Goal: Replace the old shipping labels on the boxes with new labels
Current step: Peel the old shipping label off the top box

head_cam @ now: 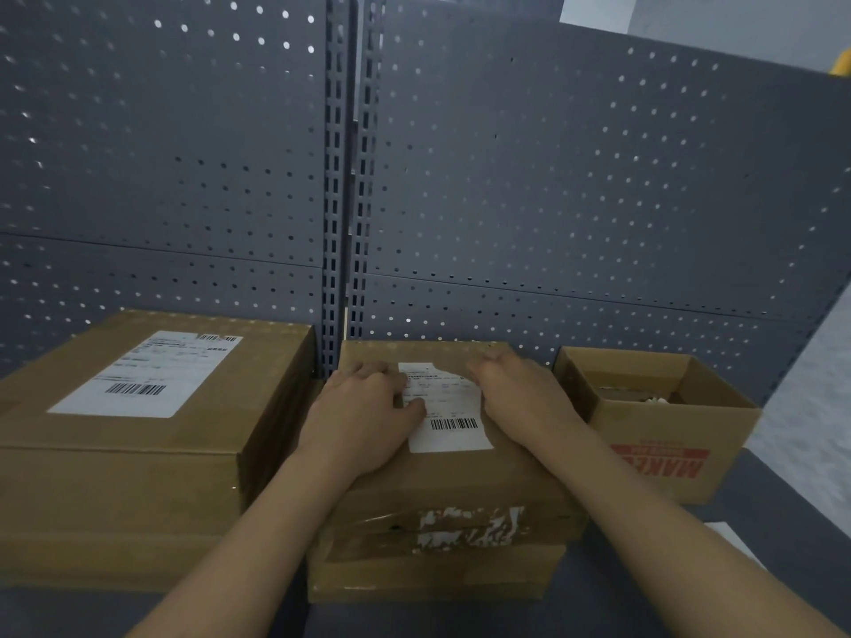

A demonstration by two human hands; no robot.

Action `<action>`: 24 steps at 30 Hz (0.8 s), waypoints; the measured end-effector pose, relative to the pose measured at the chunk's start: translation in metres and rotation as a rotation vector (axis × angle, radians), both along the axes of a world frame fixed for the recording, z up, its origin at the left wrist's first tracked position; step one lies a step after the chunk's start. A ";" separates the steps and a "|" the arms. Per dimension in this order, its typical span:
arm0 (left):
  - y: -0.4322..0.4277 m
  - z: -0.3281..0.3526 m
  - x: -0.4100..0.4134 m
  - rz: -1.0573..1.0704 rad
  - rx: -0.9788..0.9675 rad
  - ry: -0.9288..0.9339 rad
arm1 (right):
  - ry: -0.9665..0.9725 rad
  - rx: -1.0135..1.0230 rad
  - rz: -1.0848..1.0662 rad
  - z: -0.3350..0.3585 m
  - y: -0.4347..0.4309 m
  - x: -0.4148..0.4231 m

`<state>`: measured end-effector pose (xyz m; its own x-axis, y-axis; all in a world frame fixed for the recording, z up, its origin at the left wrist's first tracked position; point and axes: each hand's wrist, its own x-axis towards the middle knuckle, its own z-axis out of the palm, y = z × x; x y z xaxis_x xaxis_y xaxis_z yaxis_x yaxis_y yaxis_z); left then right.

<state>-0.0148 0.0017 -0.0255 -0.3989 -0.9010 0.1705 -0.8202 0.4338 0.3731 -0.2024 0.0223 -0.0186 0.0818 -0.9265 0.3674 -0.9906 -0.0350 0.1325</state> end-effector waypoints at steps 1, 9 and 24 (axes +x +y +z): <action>0.000 0.000 0.000 0.001 0.001 -0.001 | 0.037 -0.004 0.004 -0.001 0.000 0.002; 0.001 0.000 0.000 -0.007 -0.011 -0.007 | 0.009 0.029 -0.006 -0.001 -0.006 0.001; -0.003 -0.001 0.001 -0.002 -0.002 0.013 | -0.383 0.143 0.008 0.003 -0.006 -0.020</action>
<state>-0.0140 -0.0010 -0.0270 -0.3989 -0.8997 0.1774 -0.8144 0.4365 0.3825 -0.2223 0.0162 -0.0154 -0.0289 -0.9702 0.2404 -0.9669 -0.0339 -0.2529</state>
